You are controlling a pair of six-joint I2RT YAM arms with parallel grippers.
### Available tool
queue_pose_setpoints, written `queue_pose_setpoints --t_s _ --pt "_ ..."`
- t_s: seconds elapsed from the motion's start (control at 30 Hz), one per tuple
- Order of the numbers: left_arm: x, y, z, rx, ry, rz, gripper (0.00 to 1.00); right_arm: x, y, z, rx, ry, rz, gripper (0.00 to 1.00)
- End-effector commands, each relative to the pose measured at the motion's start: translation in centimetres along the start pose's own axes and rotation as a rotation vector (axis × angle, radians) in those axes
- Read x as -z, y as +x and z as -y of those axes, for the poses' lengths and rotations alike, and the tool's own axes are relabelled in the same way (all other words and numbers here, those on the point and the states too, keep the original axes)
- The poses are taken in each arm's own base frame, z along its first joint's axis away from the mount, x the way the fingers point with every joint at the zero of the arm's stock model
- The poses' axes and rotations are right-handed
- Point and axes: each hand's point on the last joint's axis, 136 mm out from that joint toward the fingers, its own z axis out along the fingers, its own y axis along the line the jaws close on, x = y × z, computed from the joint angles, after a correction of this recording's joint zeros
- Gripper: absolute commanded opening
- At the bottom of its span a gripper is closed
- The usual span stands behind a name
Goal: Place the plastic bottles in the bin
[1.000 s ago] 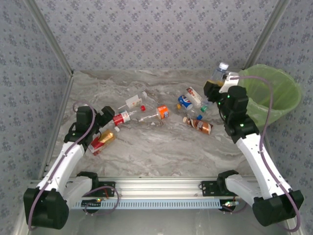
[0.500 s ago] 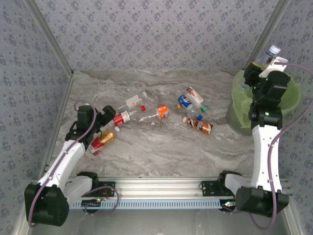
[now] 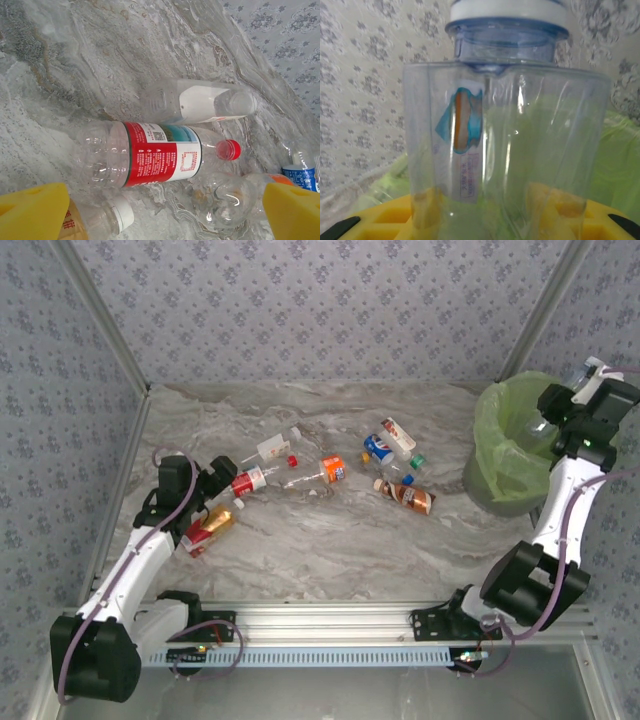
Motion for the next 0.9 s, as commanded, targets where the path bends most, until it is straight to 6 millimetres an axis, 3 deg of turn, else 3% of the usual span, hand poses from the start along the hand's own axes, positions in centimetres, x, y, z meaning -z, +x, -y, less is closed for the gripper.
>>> queue_pose_setpoints --t_s 0.0,0.17,0.4,0.53,0.87 --pt "0.1 -0.3 0.9 0.008 0.038 0.013 0.99 -0.5 0.9 -0.9 0.046 -0.058 -0.050 0.46" --pt "0.1 -0.2 0.8 0.010 0.037 0.009 0.99 -2.0 2.8 -0.8 0.069 -0.045 -0.123 0.47" --pt "0.1 -0.2 0.7 0.012 0.032 0.010 0.99 -3.0 5.3 -5.7 0.119 -0.204 -0.216 0.50" --pt "0.2 -0.1 0.6 0.004 0.027 0.008 0.99 -3.5 5.5 -6.8 0.118 -0.220 -0.220 0.51" --pt "0.4 -0.1 0.1 -0.008 0.007 0.013 0.99 -3.8 5.5 -3.9 0.113 -0.037 -0.222 0.67"
